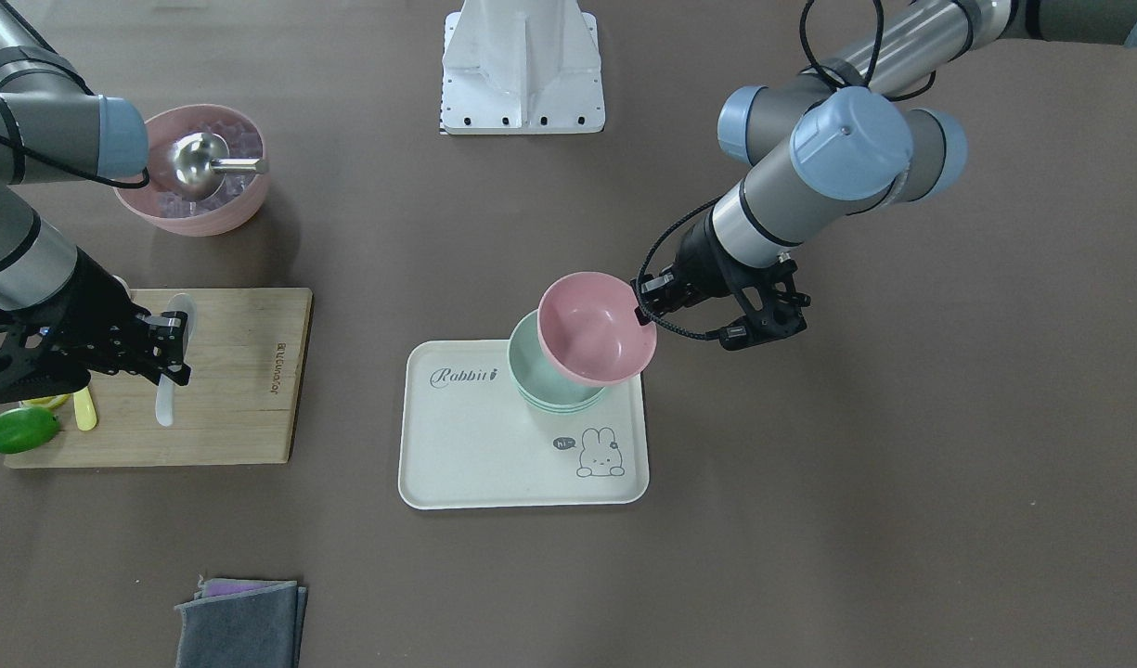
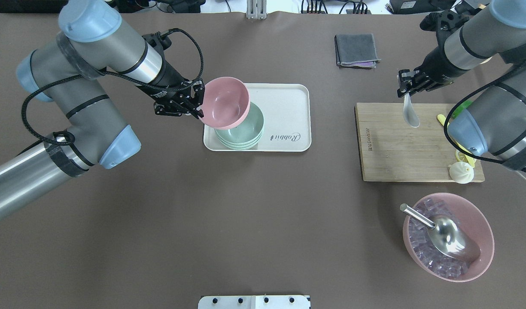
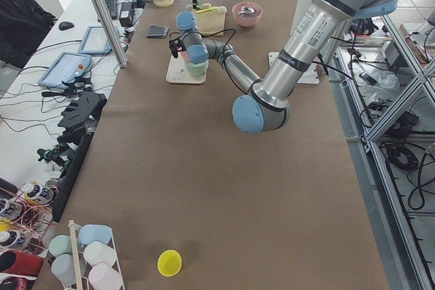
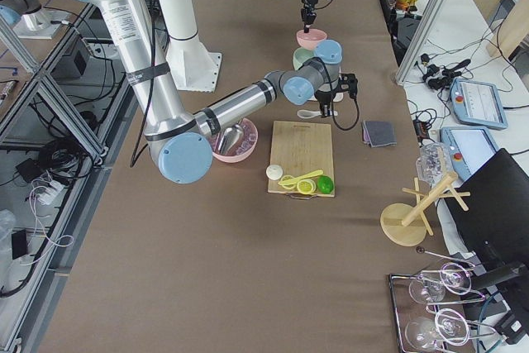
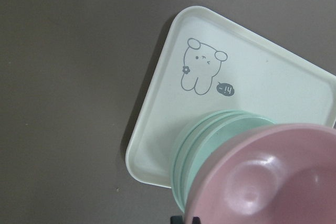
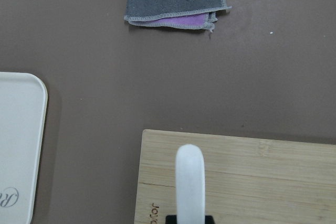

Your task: Stack pink bowl on green and place spoon

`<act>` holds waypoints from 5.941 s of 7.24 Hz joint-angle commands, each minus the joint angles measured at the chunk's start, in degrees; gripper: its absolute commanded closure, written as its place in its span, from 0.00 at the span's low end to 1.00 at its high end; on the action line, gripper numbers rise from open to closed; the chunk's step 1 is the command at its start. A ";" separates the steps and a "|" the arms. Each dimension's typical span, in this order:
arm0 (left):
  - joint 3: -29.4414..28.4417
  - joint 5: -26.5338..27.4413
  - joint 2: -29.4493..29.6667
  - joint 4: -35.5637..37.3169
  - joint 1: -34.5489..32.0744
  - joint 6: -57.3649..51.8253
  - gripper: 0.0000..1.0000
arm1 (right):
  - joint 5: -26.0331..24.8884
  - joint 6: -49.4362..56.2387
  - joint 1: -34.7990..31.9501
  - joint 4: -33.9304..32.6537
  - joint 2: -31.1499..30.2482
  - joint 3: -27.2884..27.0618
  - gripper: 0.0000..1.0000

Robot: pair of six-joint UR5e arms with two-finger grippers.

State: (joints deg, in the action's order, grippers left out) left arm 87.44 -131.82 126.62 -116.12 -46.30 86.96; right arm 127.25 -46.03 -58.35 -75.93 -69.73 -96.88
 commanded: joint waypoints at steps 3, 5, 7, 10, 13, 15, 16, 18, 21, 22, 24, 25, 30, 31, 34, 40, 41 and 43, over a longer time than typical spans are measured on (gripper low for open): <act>-3.15 0.16 0.55 -5.34 2.35 2.24 1.00 | 0.01 -0.03 -0.01 0.00 0.12 -0.06 1.00; -3.32 1.99 1.25 -5.52 3.41 3.03 1.00 | 0.01 -0.03 -0.01 0.00 0.21 -0.07 1.00; -3.41 2.00 1.26 -5.52 3.50 2.95 1.00 | 0.01 -0.03 -0.01 0.00 0.21 -0.06 1.00; -3.76 2.00 1.17 -5.26 3.50 2.60 0.24 | 0.01 -0.03 -0.01 0.00 0.21 -0.06 1.00; -3.15 1.92 1.95 -4.82 2.02 4.60 0.02 | 1.14 -0.12 -0.27 -0.09 1.08 -0.50 1.00; 1.22 -4.19 0.74 -1.16 -7.52 7.34 0.02 | 9.03 -4.48 -3.77 -6.02 7.64 -2.60 1.00; 7.95 -4.32 -4.49 4.79 -13.32 4.21 0.03 | 9.41 -10.43 -2.40 -8.59 12.38 -3.40 1.00; 14.32 -4.85 -16.25 9.94 -25.27 -21.79 0.03 | 3.49 -21.62 7.06 -7.74 18.99 -3.05 1.00; 14.87 -5.11 -30.35 9.95 -33.31 -48.32 0.02 | -12.42 -33.48 17.81 5.12 28.05 9.28 1.00; 14.61 -5.03 -31.51 9.95 -33.68 -49.86 0.02 | -16.12 -33.60 19.40 7.01 30.42 13.78 1.00; 14.25 -4.94 -31.79 9.86 -33.68 -49.96 0.02 | -19.92 -33.52 20.38 12.35 34.21 22.65 1.00; 14.34 -5.03 -31.96 9.86 -33.68 -49.96 0.02 | -21.07 -33.43 20.82 13.87 34.23 24.70 1.00; 14.43 -5.11 -32.05 9.95 -33.68 -49.87 0.02 | -20.99 -32.64 20.91 13.88 33.53 23.76 0.02; 14.43 -5.11 -32.05 9.95 -33.68 -49.87 0.02 | -20.82 -31.33 20.82 13.88 33.35 22.71 0.00; 14.43 -5.03 -32.05 10.04 -33.68 -49.26 0.02 | -18.99 -32.10 19.43 11.79 30.56 14.95 0.00; 11.71 -3.53 -35.91 10.92 -42.54 -69.82 0.02 | -8.30 23.06 -6.45 -30.56 2.37 -13.08 0.00; 10.66 -3.27 -36.88 10.92 -43.08 -73.22 0.02 | -0.59 30.74 -14.17 -29.81 -1.16 -8.37 0.00; 8.63 -4.05 -38.19 10.57 -43.26 -73.34 0.02 | 5.28 52.86 -27.98 -29.80 -3.74 4.87 0.00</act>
State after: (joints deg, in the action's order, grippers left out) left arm 96.99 -135.37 89.62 -105.28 -89.30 14.57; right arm 129.04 -7.03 -77.43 -105.55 -71.59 -100.46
